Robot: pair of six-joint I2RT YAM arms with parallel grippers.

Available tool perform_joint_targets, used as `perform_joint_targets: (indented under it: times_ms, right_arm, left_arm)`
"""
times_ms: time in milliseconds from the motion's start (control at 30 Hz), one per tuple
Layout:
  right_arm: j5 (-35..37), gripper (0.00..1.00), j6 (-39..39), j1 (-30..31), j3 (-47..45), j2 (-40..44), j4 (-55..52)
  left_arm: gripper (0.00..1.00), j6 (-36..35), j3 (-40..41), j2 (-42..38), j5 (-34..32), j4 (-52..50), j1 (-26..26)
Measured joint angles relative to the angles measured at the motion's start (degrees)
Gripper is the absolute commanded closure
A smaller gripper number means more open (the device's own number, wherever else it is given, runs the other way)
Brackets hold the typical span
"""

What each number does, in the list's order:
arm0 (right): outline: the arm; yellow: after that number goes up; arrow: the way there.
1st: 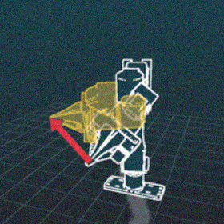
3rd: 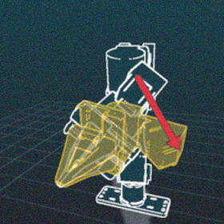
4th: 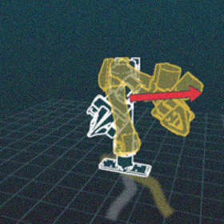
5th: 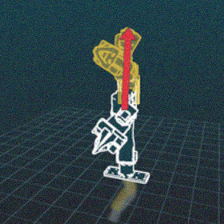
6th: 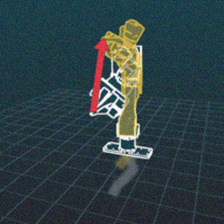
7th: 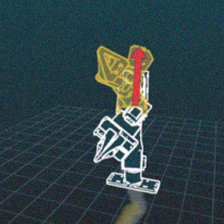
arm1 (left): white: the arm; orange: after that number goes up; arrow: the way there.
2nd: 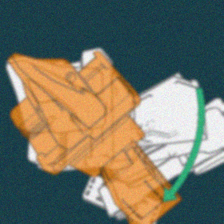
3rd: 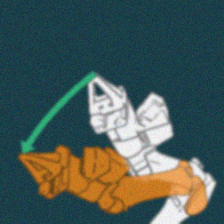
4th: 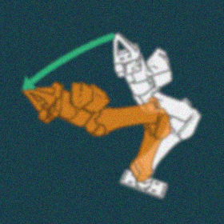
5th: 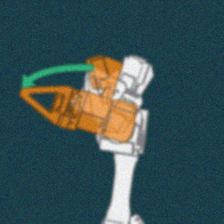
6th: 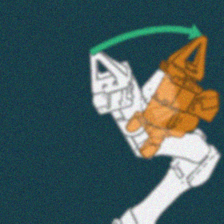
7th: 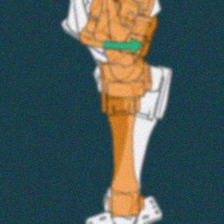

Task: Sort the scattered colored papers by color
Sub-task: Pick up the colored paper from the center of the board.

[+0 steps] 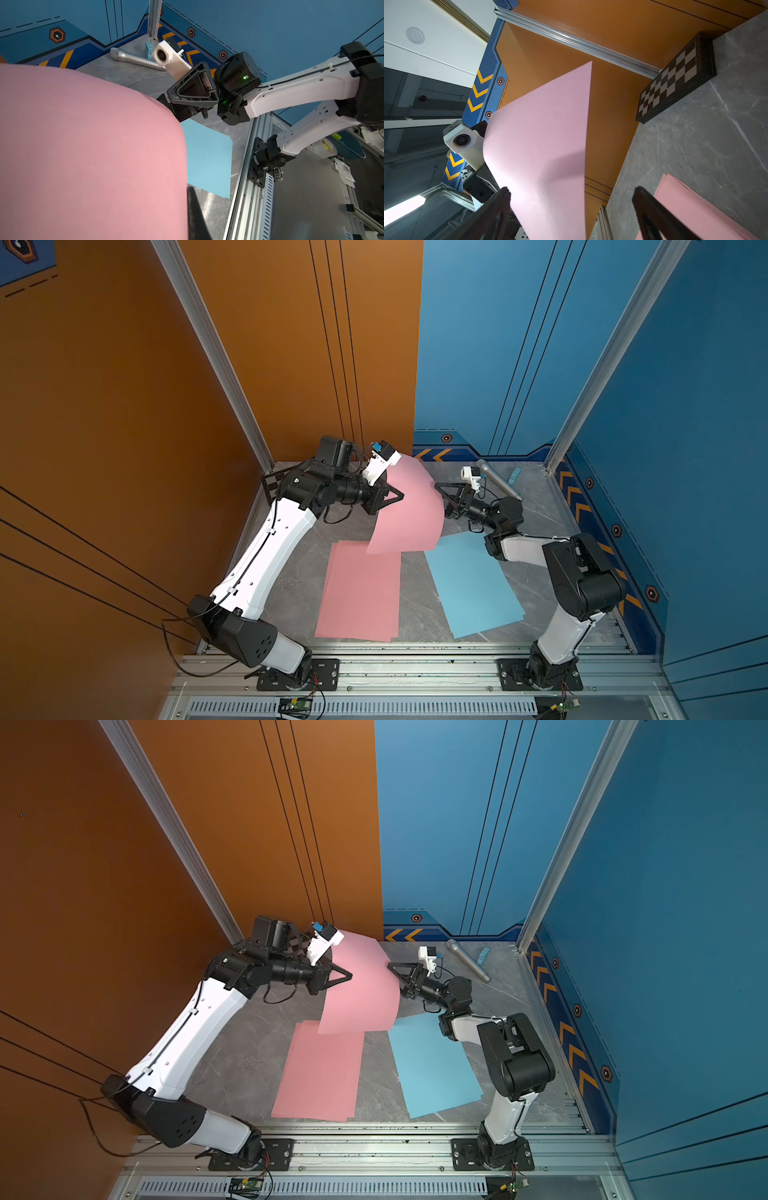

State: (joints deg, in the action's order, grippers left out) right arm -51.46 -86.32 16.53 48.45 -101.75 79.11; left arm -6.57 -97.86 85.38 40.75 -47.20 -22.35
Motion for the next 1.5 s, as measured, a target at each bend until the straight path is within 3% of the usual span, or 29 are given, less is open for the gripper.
perform_joint_targets:
  times_ms: [600,800,900,1500]
  right_arm:
    - [-1.3,0.25,-1.2,-0.8,1.4,-0.7,0.2]
    - [-2.4,0.15,-0.6,-0.7,1.4,-2.6,0.0]
    - [-2.8,0.15,-0.3,-0.5,2.1,-2.8,0.1]
    - [-4.0,0.27,-1.7,-1.3,3.6,-2.3,0.1]
  left_arm:
    - [1.00,1.6,2.1,0.9,3.0,-0.3,1.0]
    - [1.00,1.8,2.1,1.6,4.4,-0.4,1.0]
    - [1.00,1.9,2.1,2.4,4.8,-0.5,1.0]
    - [1.00,1.9,2.1,3.9,4.9,-2.0,2.0]
